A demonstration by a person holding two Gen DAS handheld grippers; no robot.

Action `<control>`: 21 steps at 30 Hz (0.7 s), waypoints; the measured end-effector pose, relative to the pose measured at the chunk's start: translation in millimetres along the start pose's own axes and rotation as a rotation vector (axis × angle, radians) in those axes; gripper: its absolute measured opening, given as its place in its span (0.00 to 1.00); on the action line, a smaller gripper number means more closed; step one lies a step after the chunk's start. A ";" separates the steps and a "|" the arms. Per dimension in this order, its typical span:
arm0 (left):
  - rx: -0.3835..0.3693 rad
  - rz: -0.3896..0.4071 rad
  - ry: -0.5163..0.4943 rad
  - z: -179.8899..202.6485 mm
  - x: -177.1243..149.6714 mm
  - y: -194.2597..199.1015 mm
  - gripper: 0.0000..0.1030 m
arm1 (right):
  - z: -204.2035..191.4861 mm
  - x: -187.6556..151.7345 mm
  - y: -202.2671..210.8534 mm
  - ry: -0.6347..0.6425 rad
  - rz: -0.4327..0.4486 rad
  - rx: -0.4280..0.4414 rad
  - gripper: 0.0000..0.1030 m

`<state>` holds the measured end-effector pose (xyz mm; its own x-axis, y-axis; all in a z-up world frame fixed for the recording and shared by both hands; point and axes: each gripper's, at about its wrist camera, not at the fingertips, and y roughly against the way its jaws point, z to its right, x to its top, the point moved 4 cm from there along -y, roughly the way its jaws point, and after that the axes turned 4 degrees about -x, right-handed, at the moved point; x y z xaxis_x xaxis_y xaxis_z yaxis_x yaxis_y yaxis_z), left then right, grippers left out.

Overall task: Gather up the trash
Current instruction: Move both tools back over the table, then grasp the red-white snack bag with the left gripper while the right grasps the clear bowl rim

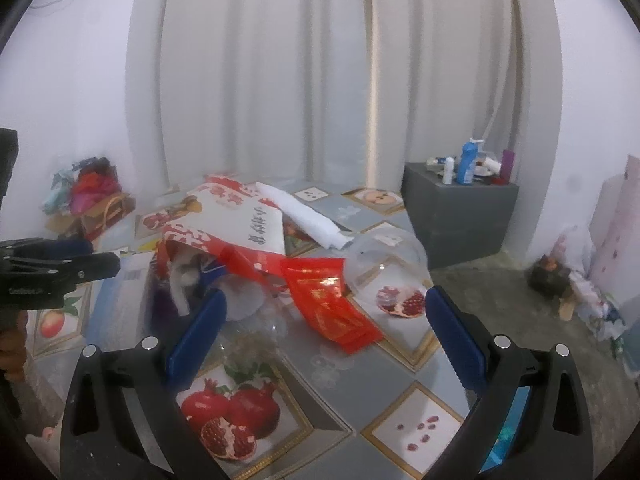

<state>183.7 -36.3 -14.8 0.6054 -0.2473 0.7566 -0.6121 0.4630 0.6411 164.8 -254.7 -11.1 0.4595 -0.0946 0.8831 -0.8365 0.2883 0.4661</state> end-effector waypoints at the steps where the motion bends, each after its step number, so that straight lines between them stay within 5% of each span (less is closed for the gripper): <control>1: -0.001 0.002 -0.002 0.8 -0.5 1.4 0.73 | 1.0 -0.7 1.2 -0.003 -0.001 -0.003 0.92; 21: 0.021 0.078 -0.089 13.3 21.6 -4.2 0.73 | 24.1 6.0 -7.5 0.003 0.012 -0.044 0.92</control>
<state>192.5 -54.9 0.5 0.5081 -0.2865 0.8123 -0.6666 0.4664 0.5815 166.6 -280.4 -8.0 0.4506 -0.0881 0.8884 -0.8279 0.3310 0.4528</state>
